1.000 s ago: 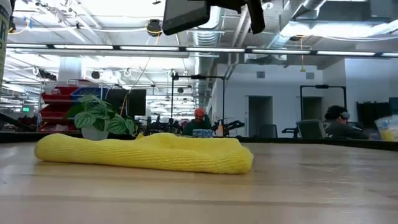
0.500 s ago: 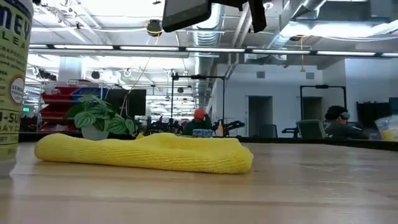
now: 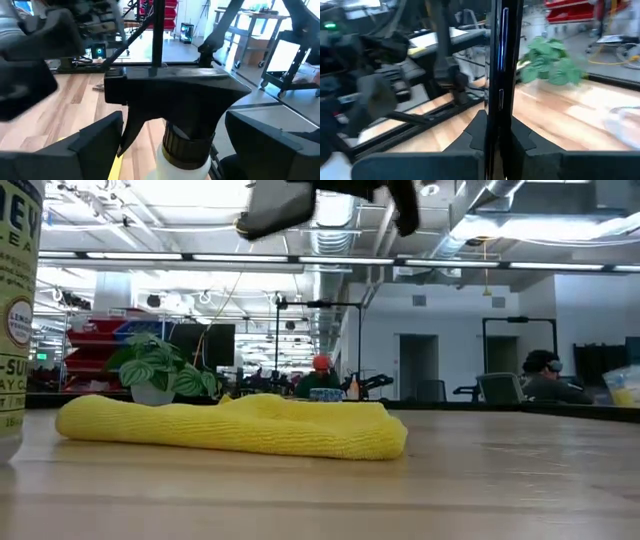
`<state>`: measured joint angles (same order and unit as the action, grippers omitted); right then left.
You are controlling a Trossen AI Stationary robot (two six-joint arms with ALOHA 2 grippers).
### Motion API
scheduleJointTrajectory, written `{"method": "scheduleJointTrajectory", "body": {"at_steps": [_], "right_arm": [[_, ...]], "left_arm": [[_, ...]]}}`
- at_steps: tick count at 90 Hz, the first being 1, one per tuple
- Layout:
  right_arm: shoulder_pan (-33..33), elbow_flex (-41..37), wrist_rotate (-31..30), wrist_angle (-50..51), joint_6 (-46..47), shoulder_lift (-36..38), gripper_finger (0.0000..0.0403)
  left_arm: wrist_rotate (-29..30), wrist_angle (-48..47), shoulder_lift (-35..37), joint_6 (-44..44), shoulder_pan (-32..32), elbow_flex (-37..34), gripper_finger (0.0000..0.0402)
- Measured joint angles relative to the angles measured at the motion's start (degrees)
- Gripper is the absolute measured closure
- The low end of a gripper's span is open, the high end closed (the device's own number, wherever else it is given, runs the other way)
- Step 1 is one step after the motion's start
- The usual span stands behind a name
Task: Apply microfiber cloth
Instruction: Spray the cellphone with the cleaning bottle
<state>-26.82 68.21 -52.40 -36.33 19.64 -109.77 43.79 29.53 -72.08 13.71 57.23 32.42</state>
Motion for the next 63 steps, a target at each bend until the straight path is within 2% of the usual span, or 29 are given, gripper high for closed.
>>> {"method": "scheduleJointTrajectory", "body": {"at_steps": [13,26,40,63], "right_arm": [[1.6,8.8,4.23,0.14,-6.16,-6.69,0.0391],[3.07,14.5,7.57,0.12,-10.59,-9.15,0.0391],[4.71,15.58,12.63,0.5,-10.67,-9.62,0.0391],[5.38,15.62,13.75,0.42,-10.67,-9.62,0.0391]], "left_arm": [[0.18,-0.2,-0.27,1.28,-0.02,0.47,0.0072],[1.36,-0.17,-0.27,1.75,-0.04,0.47,0.0072],[1.48,-0.17,-0.27,2.18,-0.04,0.49,0.0072],[1.49,-0.66,-0.27,2.19,-0.04,0.49,0.0073]]}}
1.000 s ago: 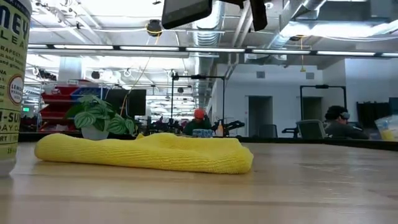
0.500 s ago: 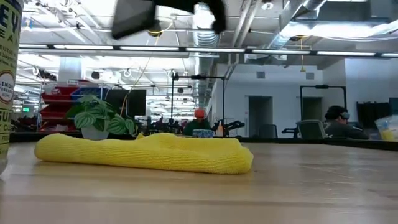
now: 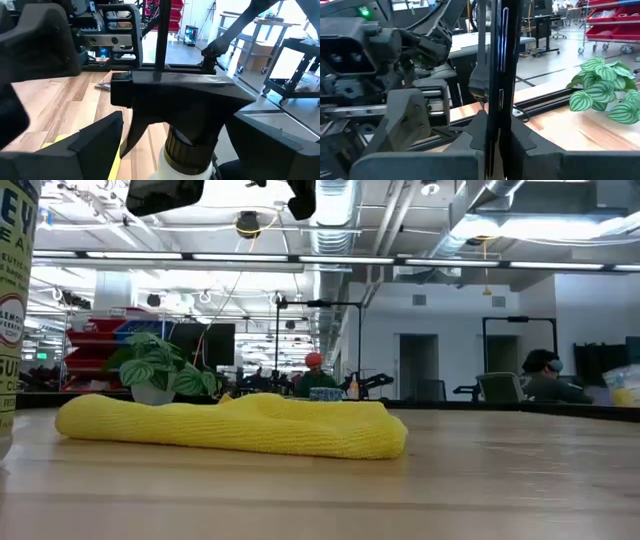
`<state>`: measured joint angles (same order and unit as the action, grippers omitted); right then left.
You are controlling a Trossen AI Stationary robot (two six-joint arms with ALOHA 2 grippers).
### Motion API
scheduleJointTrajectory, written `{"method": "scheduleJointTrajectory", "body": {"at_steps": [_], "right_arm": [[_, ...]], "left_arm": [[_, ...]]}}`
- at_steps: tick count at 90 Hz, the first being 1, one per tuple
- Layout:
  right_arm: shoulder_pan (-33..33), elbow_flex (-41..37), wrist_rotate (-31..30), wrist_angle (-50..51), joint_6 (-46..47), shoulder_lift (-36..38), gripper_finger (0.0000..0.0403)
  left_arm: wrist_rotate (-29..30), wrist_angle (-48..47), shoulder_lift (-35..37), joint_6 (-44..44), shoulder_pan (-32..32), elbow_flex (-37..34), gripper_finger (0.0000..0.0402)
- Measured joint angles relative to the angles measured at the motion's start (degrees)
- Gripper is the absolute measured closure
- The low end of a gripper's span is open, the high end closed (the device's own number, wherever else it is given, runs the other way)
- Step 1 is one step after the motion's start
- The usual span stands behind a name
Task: Apply microfiber cloth
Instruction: Spray the cellphone with the cleaning bottle
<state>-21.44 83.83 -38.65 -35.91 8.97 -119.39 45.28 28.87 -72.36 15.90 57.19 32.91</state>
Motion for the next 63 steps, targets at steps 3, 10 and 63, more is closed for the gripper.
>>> {"method": "scheduleJointTrajectory", "body": {"at_steps": [3,10,63], "right_arm": [[-0.02,0.0,0.25,-0.01,0.02,0.0,0.0391],[-0.05,0.0,0.4,-0.01,0.02,0.0,0.0391],[-0.55,0.0,0.36,0.39,-0.3,0.0,0.0388]], "left_arm": [[-0.02,-0.11,0.0,-0.02,0.0,0.0,0.0075],[-0.42,-0.15,0.0,-0.12,0.0,0.0,0.0093],[-6.92,-3.83,0.22,-3.49,1.12,0.04,0.0163]]}}
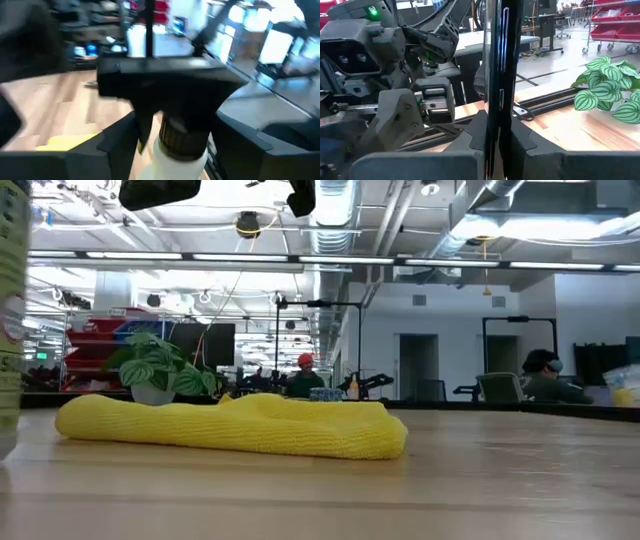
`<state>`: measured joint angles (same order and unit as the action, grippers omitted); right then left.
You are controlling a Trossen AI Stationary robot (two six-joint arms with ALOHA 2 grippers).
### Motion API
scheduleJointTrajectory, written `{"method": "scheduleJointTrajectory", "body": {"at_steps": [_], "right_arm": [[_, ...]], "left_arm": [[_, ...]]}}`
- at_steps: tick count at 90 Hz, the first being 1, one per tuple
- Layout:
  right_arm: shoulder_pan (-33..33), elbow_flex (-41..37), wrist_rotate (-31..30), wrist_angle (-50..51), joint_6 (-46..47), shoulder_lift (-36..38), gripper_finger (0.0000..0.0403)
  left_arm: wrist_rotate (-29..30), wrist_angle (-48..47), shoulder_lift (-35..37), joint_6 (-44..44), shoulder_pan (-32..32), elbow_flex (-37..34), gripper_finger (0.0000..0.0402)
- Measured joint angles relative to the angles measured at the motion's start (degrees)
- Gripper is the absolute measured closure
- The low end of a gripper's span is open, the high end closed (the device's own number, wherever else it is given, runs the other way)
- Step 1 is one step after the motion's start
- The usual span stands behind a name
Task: Apply microfiber cloth
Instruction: Spray the cellphone with the cleaning bottle, then wipe the cellphone using a microfiber cloth
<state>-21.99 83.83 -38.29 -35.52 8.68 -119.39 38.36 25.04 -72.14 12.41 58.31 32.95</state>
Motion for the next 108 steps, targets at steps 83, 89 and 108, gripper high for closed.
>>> {"method": "scheduleJointTrajectory", "body": {"at_steps": [83,89,108], "right_arm": [[-1.58,-3.29,1.12,25.45,10.8,5.62,0.0388],[-1.62,-6.26,2.13,25.01,13.45,5.88,0.0388],[-2.02,-15.7,2.61,14.69,19.82,5.88,0.0388]], "left_arm": [[8.34,-43.66,18.18,15.29,1.03,-0.12,0.0171],[8.05,-43.48,19.41,13.96,0.08,-0.25,0.0178],[-0.33,-37.93,26.22,4.87,-7.5,-5.31,0.0203]]}}
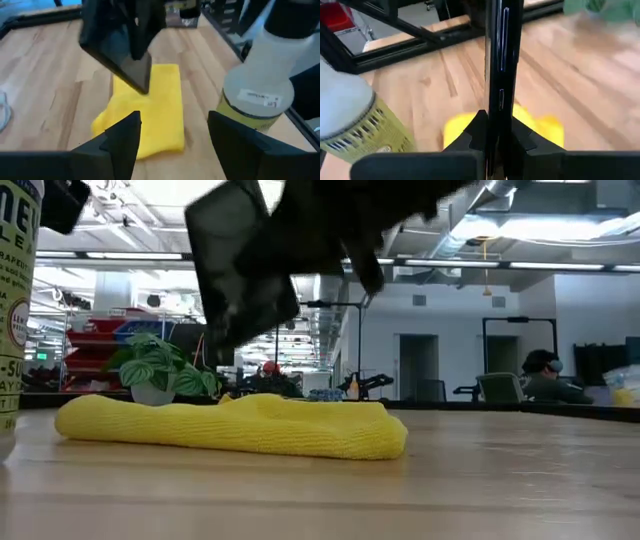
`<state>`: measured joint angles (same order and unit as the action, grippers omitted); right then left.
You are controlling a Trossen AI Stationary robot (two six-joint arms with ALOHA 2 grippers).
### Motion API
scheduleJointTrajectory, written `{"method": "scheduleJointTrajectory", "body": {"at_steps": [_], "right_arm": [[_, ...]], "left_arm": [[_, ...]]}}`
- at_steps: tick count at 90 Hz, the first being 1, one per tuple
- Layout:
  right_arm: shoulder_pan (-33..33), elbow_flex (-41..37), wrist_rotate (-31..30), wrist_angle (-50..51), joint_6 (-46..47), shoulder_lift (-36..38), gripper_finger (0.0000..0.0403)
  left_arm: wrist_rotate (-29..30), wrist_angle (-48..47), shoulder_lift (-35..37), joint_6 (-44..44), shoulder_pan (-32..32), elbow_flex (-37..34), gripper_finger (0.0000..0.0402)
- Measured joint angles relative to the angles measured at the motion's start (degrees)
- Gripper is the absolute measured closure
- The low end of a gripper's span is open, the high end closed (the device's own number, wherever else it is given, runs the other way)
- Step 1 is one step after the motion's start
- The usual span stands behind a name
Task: Apply microfiber cloth
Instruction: Wipe the cellphone using a microfiber cloth
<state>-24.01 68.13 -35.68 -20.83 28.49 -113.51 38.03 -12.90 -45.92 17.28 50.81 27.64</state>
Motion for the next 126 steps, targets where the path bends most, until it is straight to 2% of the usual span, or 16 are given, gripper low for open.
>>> {"method": "scheduleJointTrajectory", "body": {"at_steps": [10,17,28,36,51,65,94,103,115,126], "right_arm": [[-0.37,-3.18,-0.06,-6.81,0.17,0.0,0.0388],[-0.44,-3.62,-0.04,-8.05,0.19,0.0,0.0388],[-0.37,-3.62,-0.05,-8.31,0.15,0.0,0.0388],[-0.37,-3.62,-0.07,-8.38,0.0,0.0,0.0388],[-0.35,-3.62,-0.06,-9.66,0.21,-1.21,0.0388],[-0.35,-3.66,0.32,-12.82,0.87,-3.18,0.0388],[-0.75,-3.66,-0.77,-13.12,1.3,-3.6,0.0388],[-1.7,-3.66,-4.67,-14.54,0.52,-3.54,0.0388],[-4.09,-5.97,-14.63,-24.26,0.03,-4.68,0.0388],[-4.42,-9.68,-13.55,-35.54,-1.94,-6.38,0.0388]], "left_arm": [[-8.73,7.44,6.33,-6.16,-6.06,-5.0,0.0216],[-17.14,15.13,10.55,-8.5,-11.28,-9.13,0.0223],[-31.17,23.45,15.72,-7.97,-19.69,-15.48,0.0231],[-36.37,27.22,17.55,-6.31,-24.97,-18.97,0.0232],[-38.84,28.41,16.79,-5.99,-32.6,-21.09,0.0233],[-42.29,32.97,12.93,-5.91,-37.54,-21.37,0.0233],[-44.21,49.54,-5.2,-5.3,-40.22,-21.4,0.0233],[-44.33,54.93,-10.52,-5.24,-40.2,-21.4,0.0233],[-45.96,63.2,-17.56,-4.44,-40.06,-21.4,0.0233],[-45.91,69.57,-24.04,-4.65,-39.89,-21.07,0.0233]]}}
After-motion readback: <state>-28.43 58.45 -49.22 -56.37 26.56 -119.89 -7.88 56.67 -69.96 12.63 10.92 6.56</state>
